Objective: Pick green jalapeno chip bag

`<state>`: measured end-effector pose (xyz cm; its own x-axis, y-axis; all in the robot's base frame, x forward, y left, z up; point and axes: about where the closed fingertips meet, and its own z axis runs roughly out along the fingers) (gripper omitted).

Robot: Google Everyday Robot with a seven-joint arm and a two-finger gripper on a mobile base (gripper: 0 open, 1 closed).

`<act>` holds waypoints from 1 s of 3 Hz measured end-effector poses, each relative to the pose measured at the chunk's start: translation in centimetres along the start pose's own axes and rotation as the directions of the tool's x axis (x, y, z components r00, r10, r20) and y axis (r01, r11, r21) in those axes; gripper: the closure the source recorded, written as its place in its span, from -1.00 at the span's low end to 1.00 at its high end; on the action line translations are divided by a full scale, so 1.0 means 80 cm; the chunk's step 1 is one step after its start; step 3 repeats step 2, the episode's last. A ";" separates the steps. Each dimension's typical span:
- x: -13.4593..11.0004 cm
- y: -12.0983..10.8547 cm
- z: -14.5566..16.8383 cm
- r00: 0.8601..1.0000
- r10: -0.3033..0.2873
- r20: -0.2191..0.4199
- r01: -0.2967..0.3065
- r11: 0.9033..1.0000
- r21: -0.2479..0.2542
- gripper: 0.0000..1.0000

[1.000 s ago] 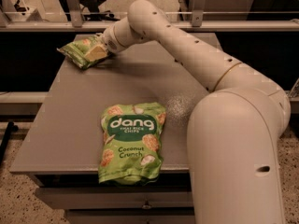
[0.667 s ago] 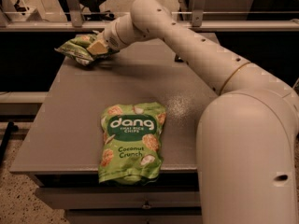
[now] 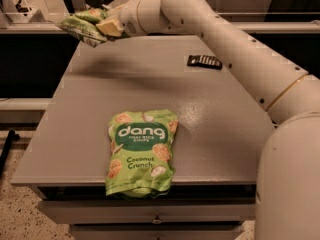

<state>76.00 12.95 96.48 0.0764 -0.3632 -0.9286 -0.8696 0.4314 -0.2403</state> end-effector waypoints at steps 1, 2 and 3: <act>-0.026 -0.016 -0.052 0.998 -0.003 0.061 -0.001 0.998 0.067 1.00; -0.024 -0.019 -0.057 0.998 -0.001 0.061 -0.004 0.997 0.074 1.00; -0.024 -0.019 -0.057 0.998 -0.001 0.061 -0.004 0.997 0.074 1.00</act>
Offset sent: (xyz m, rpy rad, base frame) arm -0.0093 -0.0266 0.0289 0.0485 -0.0438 -0.0390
